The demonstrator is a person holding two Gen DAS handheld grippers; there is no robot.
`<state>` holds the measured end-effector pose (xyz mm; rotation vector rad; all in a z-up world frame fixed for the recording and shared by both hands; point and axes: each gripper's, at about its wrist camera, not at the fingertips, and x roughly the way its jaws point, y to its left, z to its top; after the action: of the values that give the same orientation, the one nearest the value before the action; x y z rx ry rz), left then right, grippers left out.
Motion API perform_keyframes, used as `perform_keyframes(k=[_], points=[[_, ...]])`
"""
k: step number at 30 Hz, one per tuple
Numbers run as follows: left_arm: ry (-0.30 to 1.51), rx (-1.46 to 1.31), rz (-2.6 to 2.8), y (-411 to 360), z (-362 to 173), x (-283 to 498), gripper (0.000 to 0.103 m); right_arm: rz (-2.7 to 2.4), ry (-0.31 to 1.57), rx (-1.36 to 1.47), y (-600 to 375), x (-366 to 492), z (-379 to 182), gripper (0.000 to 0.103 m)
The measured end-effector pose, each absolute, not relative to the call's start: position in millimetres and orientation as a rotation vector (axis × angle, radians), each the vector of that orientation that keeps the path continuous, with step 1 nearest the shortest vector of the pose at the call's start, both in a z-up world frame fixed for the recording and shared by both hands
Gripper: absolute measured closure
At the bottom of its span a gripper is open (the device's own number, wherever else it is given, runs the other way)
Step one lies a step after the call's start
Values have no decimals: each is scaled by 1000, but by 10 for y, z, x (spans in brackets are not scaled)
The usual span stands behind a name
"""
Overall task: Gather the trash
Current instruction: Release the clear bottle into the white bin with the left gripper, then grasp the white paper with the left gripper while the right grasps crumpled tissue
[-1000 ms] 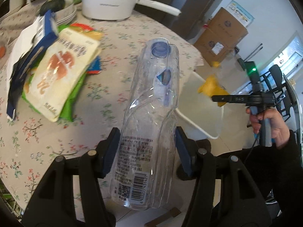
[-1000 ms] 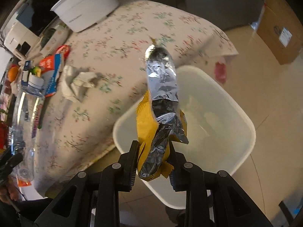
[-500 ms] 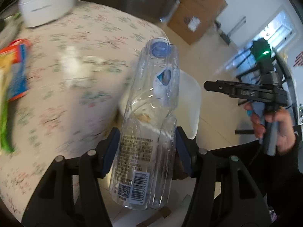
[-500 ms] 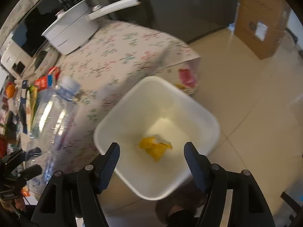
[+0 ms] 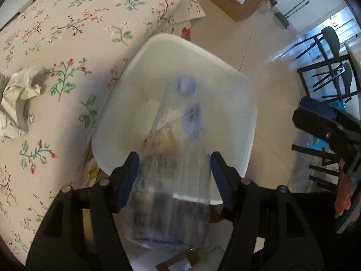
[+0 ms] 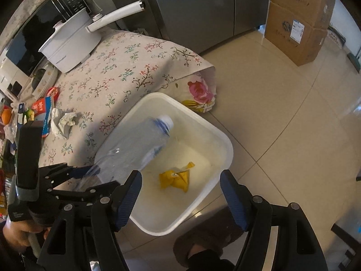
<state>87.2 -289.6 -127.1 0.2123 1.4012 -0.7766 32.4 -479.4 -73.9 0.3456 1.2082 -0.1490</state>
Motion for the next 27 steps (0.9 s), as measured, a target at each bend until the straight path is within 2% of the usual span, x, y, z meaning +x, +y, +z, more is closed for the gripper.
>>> perform_keyframes(k=[2,4,6,21,27], points=[[1371,175,-793,-2784,-1144,850,33,-155,1205,343,-4792,329,-728,28],[1314,165,-802,-2637,-1017,826,21,-158,1201,339,-4774,337,-712,27],[1254,165,-797,-2439,-875,799,17,-157,1195,321,-4724,361,-688,26],[1007,136,-375,-366,-273,1097,15,-6,1126,179,-3630,921,-353,23],[938,105,-175,341,-323,1279,13,52,1103,144,-3156,1176,-276,21]])
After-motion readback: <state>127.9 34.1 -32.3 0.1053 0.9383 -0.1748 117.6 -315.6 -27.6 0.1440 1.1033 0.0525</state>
